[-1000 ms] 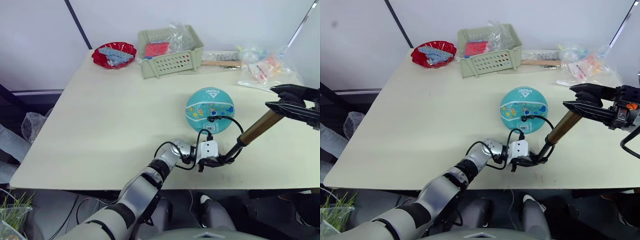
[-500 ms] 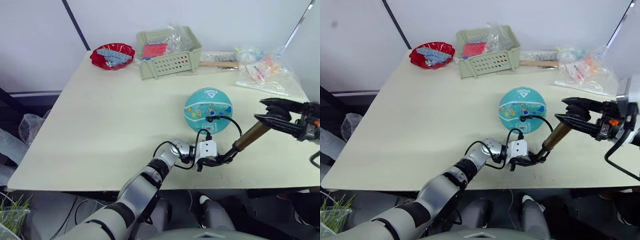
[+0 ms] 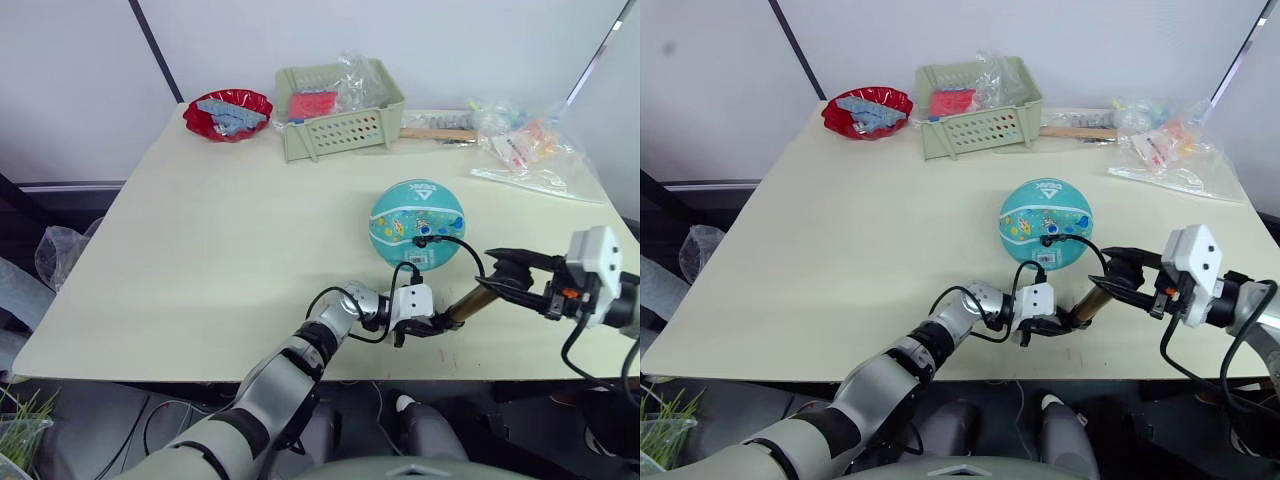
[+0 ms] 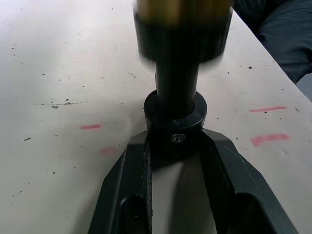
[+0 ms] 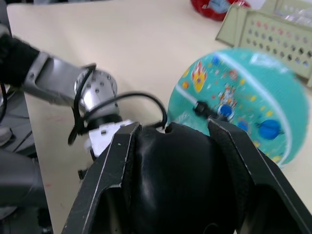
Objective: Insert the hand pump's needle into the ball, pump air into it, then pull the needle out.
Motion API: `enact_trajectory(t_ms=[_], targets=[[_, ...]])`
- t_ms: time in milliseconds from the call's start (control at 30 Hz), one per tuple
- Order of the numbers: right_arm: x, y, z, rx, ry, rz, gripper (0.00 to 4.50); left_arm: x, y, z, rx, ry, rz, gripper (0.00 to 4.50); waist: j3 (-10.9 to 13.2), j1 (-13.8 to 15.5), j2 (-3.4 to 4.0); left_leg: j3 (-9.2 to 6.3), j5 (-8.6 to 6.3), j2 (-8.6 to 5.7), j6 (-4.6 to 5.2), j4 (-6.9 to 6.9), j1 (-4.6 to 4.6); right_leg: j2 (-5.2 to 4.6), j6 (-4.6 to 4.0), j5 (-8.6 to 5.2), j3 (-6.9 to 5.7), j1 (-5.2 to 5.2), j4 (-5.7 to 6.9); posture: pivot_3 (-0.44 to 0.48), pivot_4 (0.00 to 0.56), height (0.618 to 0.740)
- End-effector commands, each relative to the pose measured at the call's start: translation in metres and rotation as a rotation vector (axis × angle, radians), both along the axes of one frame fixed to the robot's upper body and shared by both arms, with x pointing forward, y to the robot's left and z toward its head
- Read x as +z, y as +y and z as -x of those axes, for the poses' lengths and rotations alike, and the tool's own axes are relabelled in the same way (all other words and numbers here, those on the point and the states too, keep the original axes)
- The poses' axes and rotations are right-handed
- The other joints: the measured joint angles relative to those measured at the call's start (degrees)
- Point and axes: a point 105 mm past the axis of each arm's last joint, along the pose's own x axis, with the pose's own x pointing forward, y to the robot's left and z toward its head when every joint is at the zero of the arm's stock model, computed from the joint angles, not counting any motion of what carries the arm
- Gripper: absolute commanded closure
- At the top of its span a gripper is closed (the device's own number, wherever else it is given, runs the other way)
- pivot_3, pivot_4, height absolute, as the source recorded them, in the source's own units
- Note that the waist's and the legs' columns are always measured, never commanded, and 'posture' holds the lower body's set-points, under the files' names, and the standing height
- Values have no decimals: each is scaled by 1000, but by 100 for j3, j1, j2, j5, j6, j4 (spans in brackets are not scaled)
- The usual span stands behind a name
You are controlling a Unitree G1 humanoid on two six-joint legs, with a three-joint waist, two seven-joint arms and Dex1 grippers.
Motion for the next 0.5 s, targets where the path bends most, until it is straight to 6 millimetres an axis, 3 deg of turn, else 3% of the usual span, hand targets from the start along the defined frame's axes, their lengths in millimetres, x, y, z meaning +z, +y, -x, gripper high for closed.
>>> enact_trajectory(t_ms=[33,200,500], targets=[[-43,-4,4,2,146,57,2867,-32,23,11,4,92,-140,3520,0,2,2,0,0,-1,0,0,0,0,0,0,0,0,0,0,150,740],[-10,-3,-7,-18,73,-37,2867,-27,22,7,8,88,-133,3520,-2,-2,7,-2,0,-4,0,0,1,-1,0,0,1,2,0,0,150,740],[60,-8,-2,24,-90,-109,2867,-31,21,12,-10,90,-140,3520,37,7,71,-4,0,-11,1,-4,-19,-8,-2,1,2,-14,-1,0,150,740]])
